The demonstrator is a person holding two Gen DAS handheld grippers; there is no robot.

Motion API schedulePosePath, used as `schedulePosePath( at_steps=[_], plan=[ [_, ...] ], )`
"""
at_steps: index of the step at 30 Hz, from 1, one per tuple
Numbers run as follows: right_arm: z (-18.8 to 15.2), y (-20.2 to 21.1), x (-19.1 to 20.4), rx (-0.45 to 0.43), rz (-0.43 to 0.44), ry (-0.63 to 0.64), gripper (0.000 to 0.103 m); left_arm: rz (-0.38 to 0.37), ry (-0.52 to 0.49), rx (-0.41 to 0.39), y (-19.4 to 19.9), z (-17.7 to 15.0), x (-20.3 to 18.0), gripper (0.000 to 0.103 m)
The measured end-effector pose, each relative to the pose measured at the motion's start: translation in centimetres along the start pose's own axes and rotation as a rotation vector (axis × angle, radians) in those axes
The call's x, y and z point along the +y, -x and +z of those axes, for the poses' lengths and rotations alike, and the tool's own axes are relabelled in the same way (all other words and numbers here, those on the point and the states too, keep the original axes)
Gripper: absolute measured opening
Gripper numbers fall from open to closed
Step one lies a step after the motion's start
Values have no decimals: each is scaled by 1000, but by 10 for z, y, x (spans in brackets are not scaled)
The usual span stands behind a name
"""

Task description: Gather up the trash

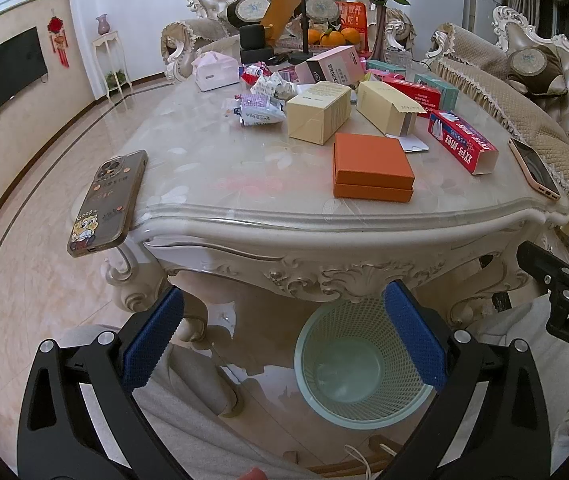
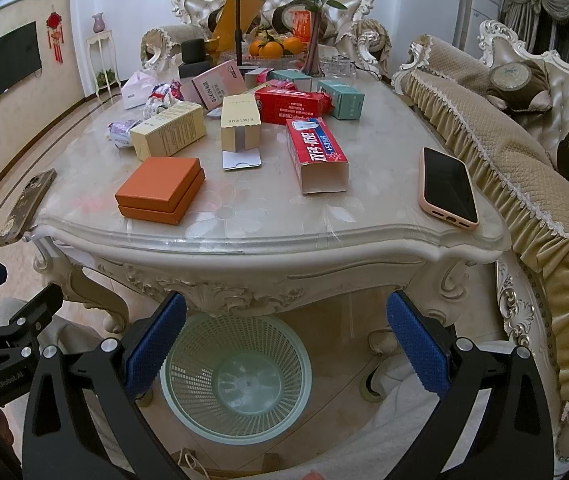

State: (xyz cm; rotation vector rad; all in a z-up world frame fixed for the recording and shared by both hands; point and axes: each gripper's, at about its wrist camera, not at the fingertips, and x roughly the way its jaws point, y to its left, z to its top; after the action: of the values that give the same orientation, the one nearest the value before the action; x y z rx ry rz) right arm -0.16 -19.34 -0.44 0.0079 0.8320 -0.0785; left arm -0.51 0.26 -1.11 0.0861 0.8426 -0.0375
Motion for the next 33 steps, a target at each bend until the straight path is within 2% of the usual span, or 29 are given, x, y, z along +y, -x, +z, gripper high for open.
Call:
schedulePosePath(
  at_steps=[15, 19, 25, 30, 33],
  plan=[
    [1, 0, 0, 1, 0, 1, 96, -1, -1, 1, 0, -7, 2, 97],
    [0, 1, 0, 1, 1, 2, 96, 1, 0, 2, 1, 3, -1, 97],
    [-3, -1, 4, -8, 12, 16, 96, -16, 1, 5, -3, -5, 0, 97],
    [-2, -3, 7, -9, 27, 32, 96, 19, -23, -6, -6, -6, -3, 97],
    [-1, -2, 9, -13, 31, 38, 96, 8, -24, -1, -6, -5, -3, 97]
  ],
)
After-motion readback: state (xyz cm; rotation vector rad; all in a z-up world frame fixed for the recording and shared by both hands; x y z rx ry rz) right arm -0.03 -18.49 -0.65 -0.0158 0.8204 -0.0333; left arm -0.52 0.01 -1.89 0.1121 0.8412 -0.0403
